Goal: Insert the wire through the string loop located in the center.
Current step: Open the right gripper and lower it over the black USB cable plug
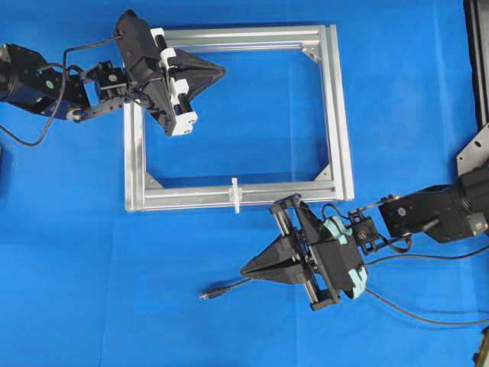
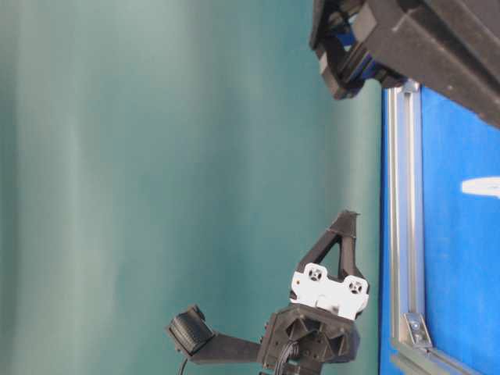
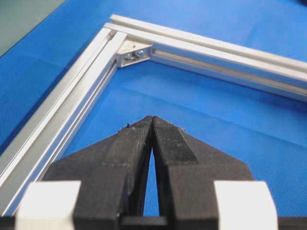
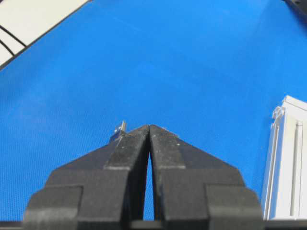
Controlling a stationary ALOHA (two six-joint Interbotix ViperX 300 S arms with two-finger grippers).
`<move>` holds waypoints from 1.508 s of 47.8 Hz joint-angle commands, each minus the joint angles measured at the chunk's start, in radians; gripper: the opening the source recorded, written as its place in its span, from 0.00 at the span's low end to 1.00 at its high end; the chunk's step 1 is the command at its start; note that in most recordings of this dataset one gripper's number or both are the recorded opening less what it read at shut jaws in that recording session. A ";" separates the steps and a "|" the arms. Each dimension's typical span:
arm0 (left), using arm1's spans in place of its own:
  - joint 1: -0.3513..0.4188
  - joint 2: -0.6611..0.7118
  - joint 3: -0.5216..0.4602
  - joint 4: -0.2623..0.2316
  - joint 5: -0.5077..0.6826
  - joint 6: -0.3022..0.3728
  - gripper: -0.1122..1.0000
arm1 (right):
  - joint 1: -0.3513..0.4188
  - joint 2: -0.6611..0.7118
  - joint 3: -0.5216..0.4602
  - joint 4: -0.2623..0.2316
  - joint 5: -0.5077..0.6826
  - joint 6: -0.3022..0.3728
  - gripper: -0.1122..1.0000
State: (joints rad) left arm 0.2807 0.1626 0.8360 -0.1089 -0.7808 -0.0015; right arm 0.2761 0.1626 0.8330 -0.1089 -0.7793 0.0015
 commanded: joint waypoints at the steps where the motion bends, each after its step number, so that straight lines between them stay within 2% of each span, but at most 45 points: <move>1: -0.006 -0.049 -0.021 0.025 0.020 -0.002 0.10 | 0.015 -0.040 -0.018 -0.002 -0.002 -0.003 0.10; 7: -0.006 -0.052 -0.021 0.025 0.034 0.002 0.10 | 0.026 -0.051 -0.032 -0.003 0.051 0.002 0.06; 26: -0.006 -0.052 -0.021 0.025 0.035 0.005 0.10 | 0.028 -0.051 -0.049 -0.002 0.127 0.061 0.06; 29: -0.006 -0.052 -0.021 0.025 0.035 0.006 0.10 | 0.028 -0.051 -0.051 0.000 0.137 0.067 0.10; 31: -0.006 -0.052 -0.021 0.025 0.035 0.006 0.10 | 0.028 -0.051 -0.051 0.000 0.140 0.071 0.14; 35: -0.006 -0.052 -0.020 0.025 0.035 0.006 0.10 | 0.031 -0.051 -0.051 0.000 0.141 0.072 0.30; 43: -0.006 -0.052 -0.020 0.025 0.035 0.006 0.10 | 0.037 -0.051 -0.051 0.000 0.141 0.072 0.75; 46: -0.006 -0.052 -0.020 0.025 0.035 0.006 0.10 | 0.035 -0.051 -0.051 0.005 0.144 0.072 0.88; 47: -0.006 -0.052 -0.020 0.025 0.035 0.006 0.10 | 0.037 -0.051 -0.051 0.008 0.144 0.072 0.90; 52: -0.006 -0.052 -0.021 0.025 0.035 0.006 0.10 | 0.035 -0.049 -0.051 0.026 0.155 0.072 0.83; 61: -0.005 -0.052 -0.020 0.025 0.035 0.006 0.10 | 0.037 -0.014 -0.057 0.063 0.167 0.081 0.85; 72: -0.006 -0.052 -0.020 0.025 0.035 0.006 0.10 | 0.038 0.084 -0.084 0.066 0.161 0.127 0.85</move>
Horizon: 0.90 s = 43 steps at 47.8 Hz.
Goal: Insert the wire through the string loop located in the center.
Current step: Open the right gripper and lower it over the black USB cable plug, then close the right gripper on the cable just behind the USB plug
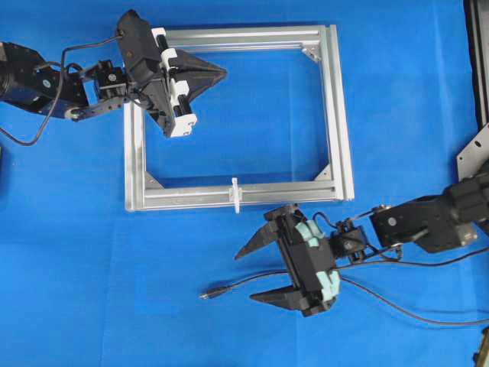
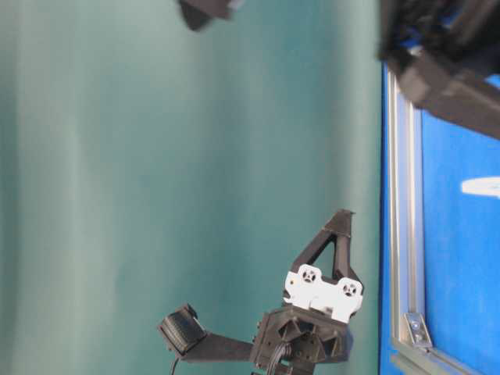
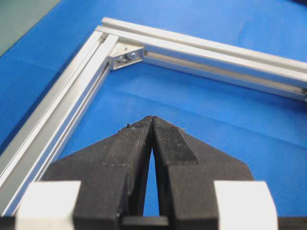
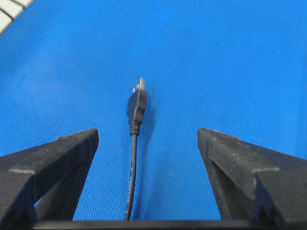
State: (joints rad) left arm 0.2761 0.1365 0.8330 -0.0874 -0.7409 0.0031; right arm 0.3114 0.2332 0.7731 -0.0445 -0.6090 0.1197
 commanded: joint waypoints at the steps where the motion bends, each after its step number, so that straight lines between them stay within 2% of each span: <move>1: 0.000 -0.026 -0.017 0.003 -0.005 0.002 0.10 | 0.003 0.025 -0.028 0.003 -0.009 0.012 0.85; 11: -0.002 -0.026 -0.017 0.003 -0.003 0.002 0.10 | 0.003 0.104 -0.063 0.005 -0.011 0.037 0.85; 34: -0.002 -0.026 -0.017 0.003 0.002 0.002 0.10 | 0.003 0.109 -0.066 0.005 -0.018 0.037 0.83; 38: -0.002 -0.026 -0.015 0.003 0.002 0.002 0.10 | 0.003 0.109 -0.067 0.005 -0.018 0.037 0.76; 43: -0.002 -0.026 -0.015 0.003 0.002 0.003 0.10 | 0.003 0.109 -0.064 0.005 -0.018 0.035 0.50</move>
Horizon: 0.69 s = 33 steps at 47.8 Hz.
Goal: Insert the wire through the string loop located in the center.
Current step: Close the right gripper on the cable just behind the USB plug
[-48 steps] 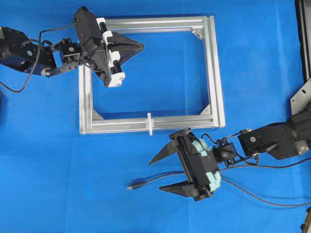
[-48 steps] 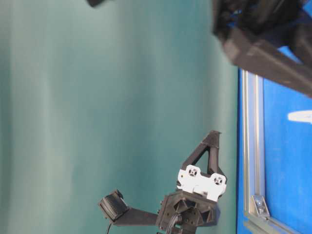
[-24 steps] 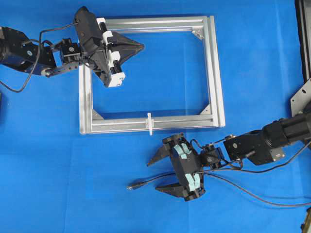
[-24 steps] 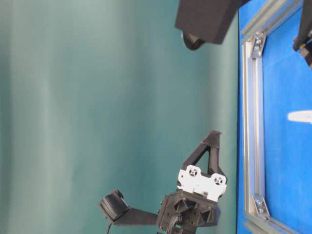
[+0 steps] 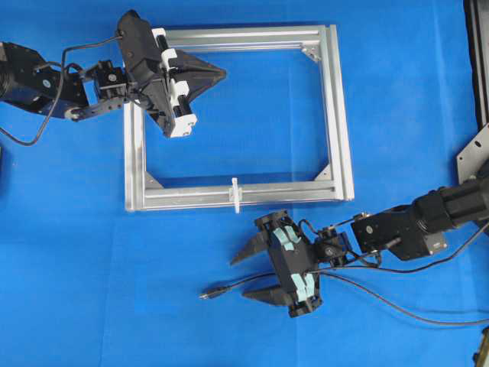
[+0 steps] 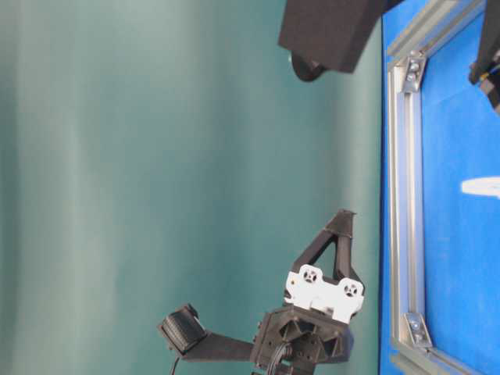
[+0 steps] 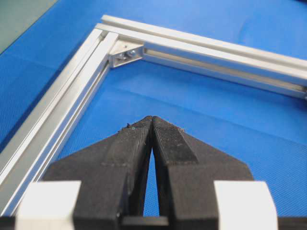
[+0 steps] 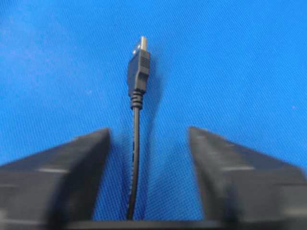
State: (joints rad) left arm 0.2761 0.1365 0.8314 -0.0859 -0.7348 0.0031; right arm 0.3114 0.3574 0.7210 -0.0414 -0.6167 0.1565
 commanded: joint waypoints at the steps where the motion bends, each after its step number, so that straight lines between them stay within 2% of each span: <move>1: 0.000 -0.026 -0.014 0.002 -0.005 0.003 0.10 | 0.003 -0.015 -0.012 0.002 -0.011 -0.002 0.44; 4: -0.002 -0.026 -0.014 0.002 -0.005 0.003 0.10 | 0.003 -0.017 -0.012 0.000 -0.008 -0.002 0.29; 8: -0.002 -0.026 -0.014 0.002 -0.005 0.003 0.10 | 0.003 -0.015 -0.011 -0.002 -0.006 -0.002 0.14; 11: -0.002 -0.026 -0.014 0.002 -0.005 0.003 0.10 | 0.003 -0.017 -0.012 -0.002 -0.006 -0.002 0.08; 33: 0.003 -0.026 -0.014 0.002 -0.003 0.003 0.10 | 0.005 -0.028 -0.014 -0.002 -0.002 0.000 0.08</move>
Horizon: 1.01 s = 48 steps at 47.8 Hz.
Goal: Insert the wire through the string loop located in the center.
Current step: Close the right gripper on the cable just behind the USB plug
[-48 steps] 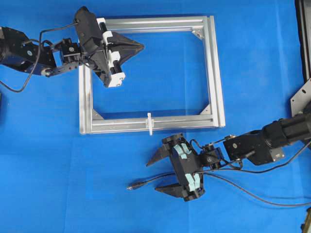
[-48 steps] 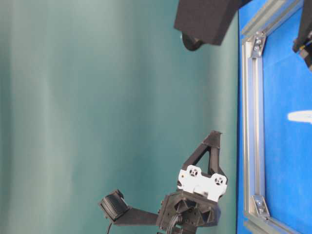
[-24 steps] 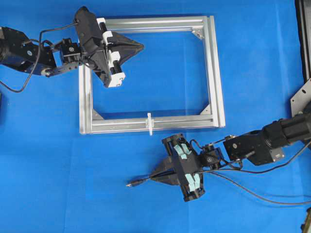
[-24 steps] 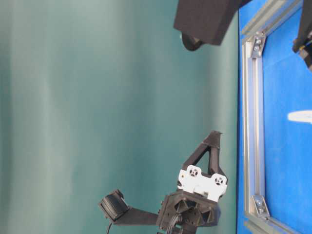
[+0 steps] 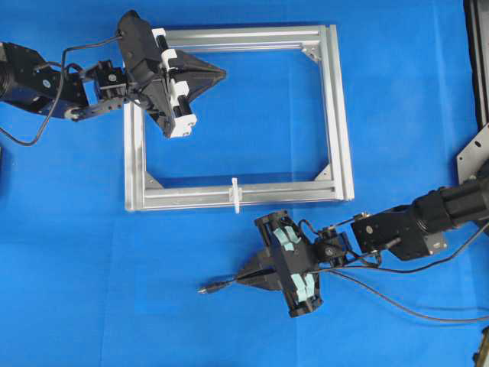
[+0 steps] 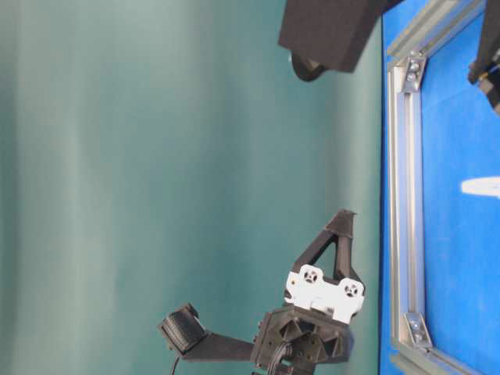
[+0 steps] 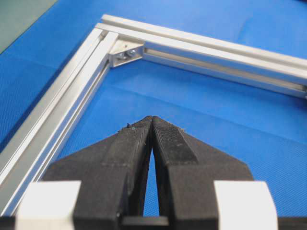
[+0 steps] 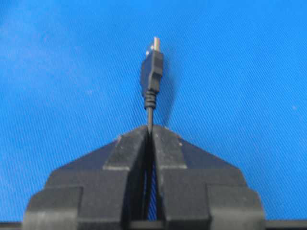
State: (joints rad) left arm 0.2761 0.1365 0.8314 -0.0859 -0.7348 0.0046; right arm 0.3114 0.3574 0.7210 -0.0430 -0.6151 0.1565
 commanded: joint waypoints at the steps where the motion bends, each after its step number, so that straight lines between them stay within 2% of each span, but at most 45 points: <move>1: 0.003 -0.026 -0.014 0.002 -0.003 0.002 0.10 | 0.006 -0.032 -0.014 0.000 -0.003 0.000 0.08; 26: 0.005 -0.026 -0.012 0.002 -0.003 0.002 0.10 | 0.012 -0.259 -0.021 0.002 0.245 -0.002 0.08; 48: 0.006 -0.026 -0.012 0.002 -0.003 0.002 0.10 | 0.012 -0.273 -0.023 0.002 0.255 -0.002 0.08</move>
State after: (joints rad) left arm 0.2807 0.1365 0.8314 -0.0859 -0.7332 0.0046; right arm 0.3191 0.1135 0.7148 -0.0414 -0.3559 0.1549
